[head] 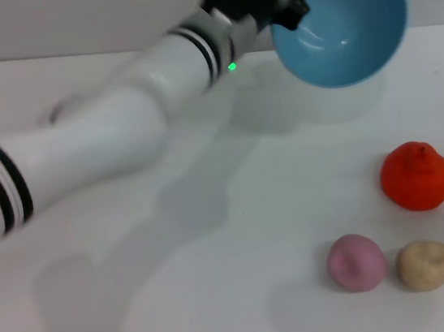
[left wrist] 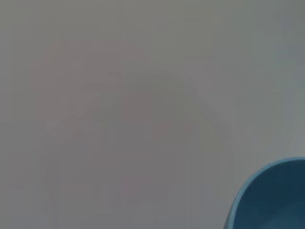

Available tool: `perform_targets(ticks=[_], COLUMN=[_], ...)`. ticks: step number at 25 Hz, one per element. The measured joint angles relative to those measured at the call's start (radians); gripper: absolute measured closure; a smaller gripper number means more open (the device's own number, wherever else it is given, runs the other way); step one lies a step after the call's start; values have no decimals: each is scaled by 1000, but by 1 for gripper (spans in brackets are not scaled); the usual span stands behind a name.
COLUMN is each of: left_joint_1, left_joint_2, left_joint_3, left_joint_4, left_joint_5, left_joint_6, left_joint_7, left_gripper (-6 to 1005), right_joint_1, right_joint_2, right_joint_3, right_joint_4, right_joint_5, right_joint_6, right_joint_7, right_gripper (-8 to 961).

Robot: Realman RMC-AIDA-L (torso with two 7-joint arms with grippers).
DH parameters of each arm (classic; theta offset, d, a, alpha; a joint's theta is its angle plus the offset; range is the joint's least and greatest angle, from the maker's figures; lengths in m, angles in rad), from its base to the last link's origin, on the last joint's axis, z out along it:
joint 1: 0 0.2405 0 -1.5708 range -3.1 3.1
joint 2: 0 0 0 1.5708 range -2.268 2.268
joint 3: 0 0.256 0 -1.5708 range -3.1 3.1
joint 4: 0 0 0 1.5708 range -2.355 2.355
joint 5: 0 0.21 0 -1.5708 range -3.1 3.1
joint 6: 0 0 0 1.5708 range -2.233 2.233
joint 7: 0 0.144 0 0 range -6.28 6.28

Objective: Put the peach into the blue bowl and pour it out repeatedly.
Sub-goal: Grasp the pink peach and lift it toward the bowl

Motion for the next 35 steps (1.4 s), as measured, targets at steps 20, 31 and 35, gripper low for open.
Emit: perform_targets(ticks=[20, 31, 35], left_joint_1=[-10, -9, -5], left_joint_2=[-1, -2, -1], left_joint_3=[-103, -94, -93], left_joint_4=[-77, -81, -81], left_joint_5=[-15, -15, -15], left_joint_6=[149, 144, 144], left_joint_7=[-88, -89, -89], left_gripper=[1000, 1001, 1001], right_joint_1=[328, 317, 312], right_joint_2=[23, 24, 25], right_joint_3=[-361, -372, -381], right_joint_4=[168, 188, 188], right_joint_5=[-294, -296, -296], right_joint_6=[300, 310, 312], right_joint_7=[269, 270, 271], right_gripper=[517, 611, 646])
